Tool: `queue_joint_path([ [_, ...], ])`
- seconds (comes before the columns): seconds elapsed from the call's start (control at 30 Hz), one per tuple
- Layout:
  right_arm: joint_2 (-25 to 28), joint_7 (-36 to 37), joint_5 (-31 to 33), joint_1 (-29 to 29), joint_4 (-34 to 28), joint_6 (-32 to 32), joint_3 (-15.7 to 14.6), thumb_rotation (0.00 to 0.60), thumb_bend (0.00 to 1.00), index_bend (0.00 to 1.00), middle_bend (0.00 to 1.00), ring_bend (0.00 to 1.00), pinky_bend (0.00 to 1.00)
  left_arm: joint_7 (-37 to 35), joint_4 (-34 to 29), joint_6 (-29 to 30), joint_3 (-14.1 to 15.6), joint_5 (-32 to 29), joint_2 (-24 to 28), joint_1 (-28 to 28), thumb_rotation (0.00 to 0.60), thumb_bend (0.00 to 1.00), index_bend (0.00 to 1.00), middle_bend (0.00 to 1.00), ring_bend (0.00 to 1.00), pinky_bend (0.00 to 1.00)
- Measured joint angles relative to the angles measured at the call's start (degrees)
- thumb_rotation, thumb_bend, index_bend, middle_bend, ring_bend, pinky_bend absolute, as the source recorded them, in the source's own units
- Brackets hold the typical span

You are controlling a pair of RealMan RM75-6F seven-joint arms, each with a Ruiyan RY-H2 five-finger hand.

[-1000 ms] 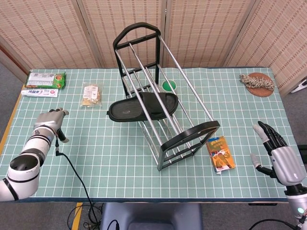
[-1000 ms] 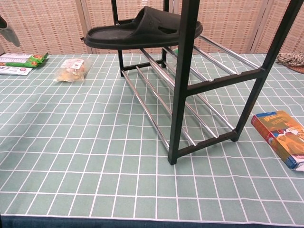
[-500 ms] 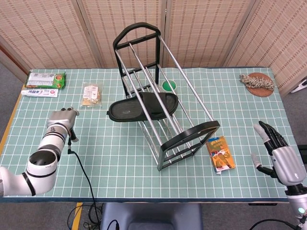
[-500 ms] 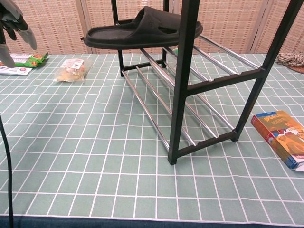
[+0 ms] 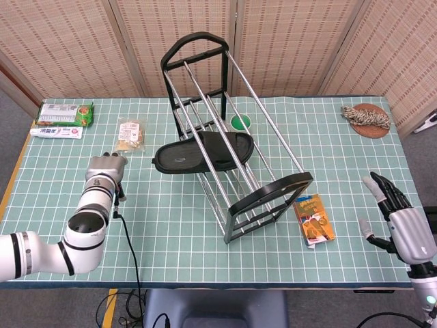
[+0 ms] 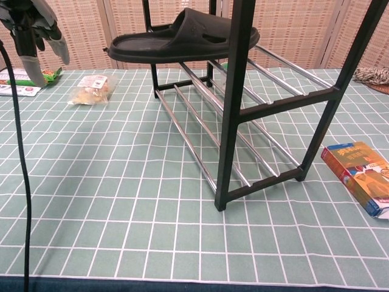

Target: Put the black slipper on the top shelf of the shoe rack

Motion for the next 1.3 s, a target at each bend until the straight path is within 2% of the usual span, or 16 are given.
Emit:
queue_joint_path([
  [1.3,1.3,1.61,-0.79,-0.83,-0.42,1.71,-0.28,0.6,0.45,0.0,0.0,0.0,0.12,7.39,3.58,10.81,-8.78,-1.03,-11.03,-4.8,0.6,0.17,0.14,0.05,0.0,0.17],
])
